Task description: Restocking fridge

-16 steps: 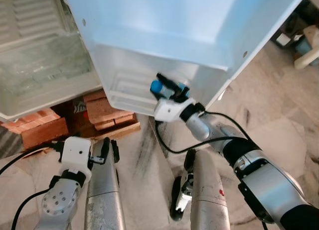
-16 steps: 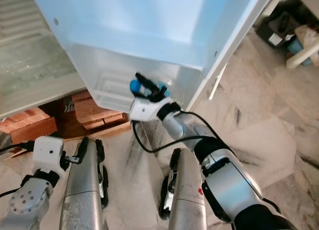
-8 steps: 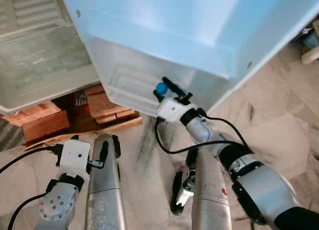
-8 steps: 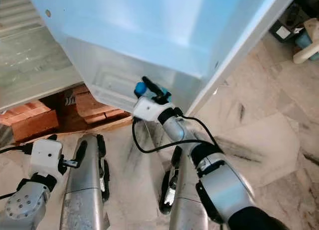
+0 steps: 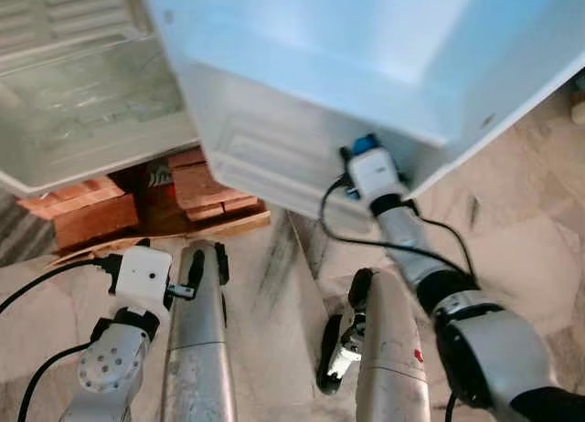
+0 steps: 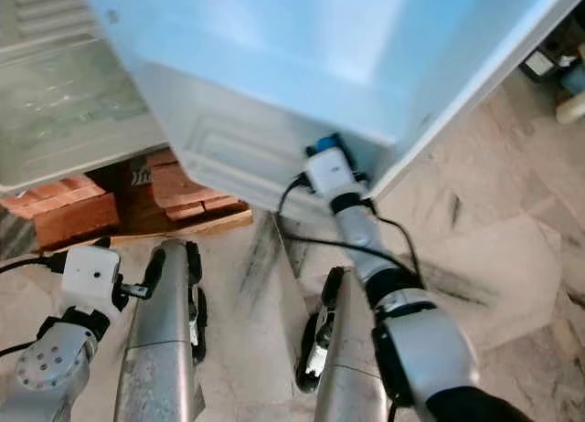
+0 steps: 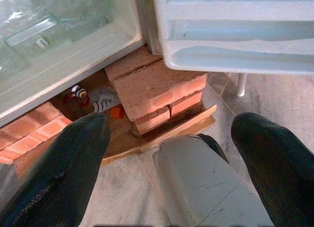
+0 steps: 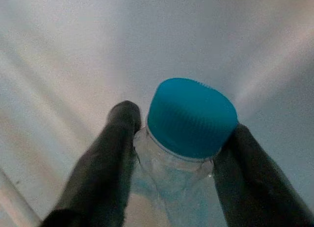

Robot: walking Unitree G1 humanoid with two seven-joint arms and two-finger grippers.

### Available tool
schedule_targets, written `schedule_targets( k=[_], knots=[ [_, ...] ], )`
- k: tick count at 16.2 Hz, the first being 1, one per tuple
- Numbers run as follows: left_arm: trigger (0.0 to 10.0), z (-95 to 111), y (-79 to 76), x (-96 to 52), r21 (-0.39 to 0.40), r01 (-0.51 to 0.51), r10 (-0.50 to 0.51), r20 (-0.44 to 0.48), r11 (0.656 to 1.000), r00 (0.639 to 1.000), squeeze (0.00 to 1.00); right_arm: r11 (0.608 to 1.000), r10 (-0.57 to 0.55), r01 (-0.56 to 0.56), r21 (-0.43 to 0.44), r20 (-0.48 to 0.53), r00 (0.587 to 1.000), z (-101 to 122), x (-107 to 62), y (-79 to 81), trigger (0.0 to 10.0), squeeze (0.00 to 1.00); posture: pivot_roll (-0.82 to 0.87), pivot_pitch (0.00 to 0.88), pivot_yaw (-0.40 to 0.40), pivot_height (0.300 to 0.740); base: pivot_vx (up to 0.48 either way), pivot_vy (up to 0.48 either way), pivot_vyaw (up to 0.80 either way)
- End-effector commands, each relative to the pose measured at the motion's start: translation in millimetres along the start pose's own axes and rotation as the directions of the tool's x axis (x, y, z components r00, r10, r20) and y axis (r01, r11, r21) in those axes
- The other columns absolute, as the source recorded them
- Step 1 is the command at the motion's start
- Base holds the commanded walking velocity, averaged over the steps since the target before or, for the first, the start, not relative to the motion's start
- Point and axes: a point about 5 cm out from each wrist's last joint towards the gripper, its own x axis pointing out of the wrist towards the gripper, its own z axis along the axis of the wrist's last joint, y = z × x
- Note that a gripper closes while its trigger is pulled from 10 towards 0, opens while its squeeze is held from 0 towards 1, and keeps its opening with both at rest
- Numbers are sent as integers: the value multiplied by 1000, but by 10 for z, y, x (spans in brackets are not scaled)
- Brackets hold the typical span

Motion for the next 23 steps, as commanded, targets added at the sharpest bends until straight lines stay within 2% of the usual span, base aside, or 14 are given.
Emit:
schedule_targets(
  k=[1, 3, 5, 8, 11, 15, 16, 18, 19, 21, 22, 23],
  knots=[
    [10000, -105, -21, -27, -3, 6, -7, -51, 1000, 999, 0, 998, -48, 53, 31, -147, 988, -322, -183, -163, 10000, 1000, 215, 375, -77, 543, 0, 0, 0],
    [10000, -107, -28, 2, -4, 7, -8, -50, 1000, 999, 0, 997, -35, 45, 67, -146, 989, -336, -197, -200, 10000, 1000, 208, 368, -77, 543, 0, 0, 0],
    [10000, -106, -18, 64, -1, 8, -8, -45, 1000, 999, 0, 999, 37, -36, 37, -39, 999, -165, -105, -241, 10000, 1000, 190, 353, -70, 543, 0, 0, 0],
    [10000, -113, -12, 135, 6, 13, -13, -39, 1000, 999, 0, 993, 119, -119, -1, 65, 991, 38, -5, -298, 10000, 1000, 167, 332, -67, 543, 0, 0, 0],
    [10000, -140, -14, 229, 11, 12, -12, -32, 1000, 999, 0, 978, 207, -204, -35, 127, 970, 150, 21, -326, 10000, 1000, 148, 301, -62, 543, 0, 0, 0],
    [10000, -242, -6, 315, 15, 20, -19, -46, 1000, 999, 0, 968, 246, -250, 4, 157, 956, 187, -4, -326, 10000, 1000, 121, 240, -51, 543, 0, 0, 0],
    [10000, -260, 4, 336, 18, 22, -21, -45, 1000, 999, 0, 971, 226, -236, 46, 160, 961, 163, -34, -336, 10000, 1000, 114, 215, -50, 543, 0, 0, 0],
    [10000, -262, 28, 394, 12, 14, -13, -38, 1000, 999, 0, 972, 166, -188, 142, 154, 974, 42, -202, -334, 10000, 1000, 113, 183, -58, 543, 0, 0, 0],
    [10000, -273, 31, 401, -3, 3, -3, -36, 1000, 999, 0, 962, 132, -161, 222, 138, 981, -42, -344, -285, 10000, 1000, 117, 169, -68, 543, 0, 0, 0],
    [10000, -322, 13, 396, -22, -9, 8, -37, 1000, 999, 0, 937, 58, -83, 339, 82, 995, -178, -670, -139, 10000, 1000, 119, 133, -79, 543, 0, 0, 0],
    [10000, -334, -8, 396, -44, -9, 8, -36, 999, 999, 0, 911, -27, 17, 412, 17, 999, -260, -928, -19, 10000, 1000, 114, 113, -70, 543, 0, 0, 0],
    [10000, -325, -14, 399, -55, -15, 13, -30, 998, 999, 0, 898, -64, 72, 434, -33, 997, -298, -1033, 53, 10000, 1000, 109, 93, -65, 543, 0, 0, 0]
  ],
)
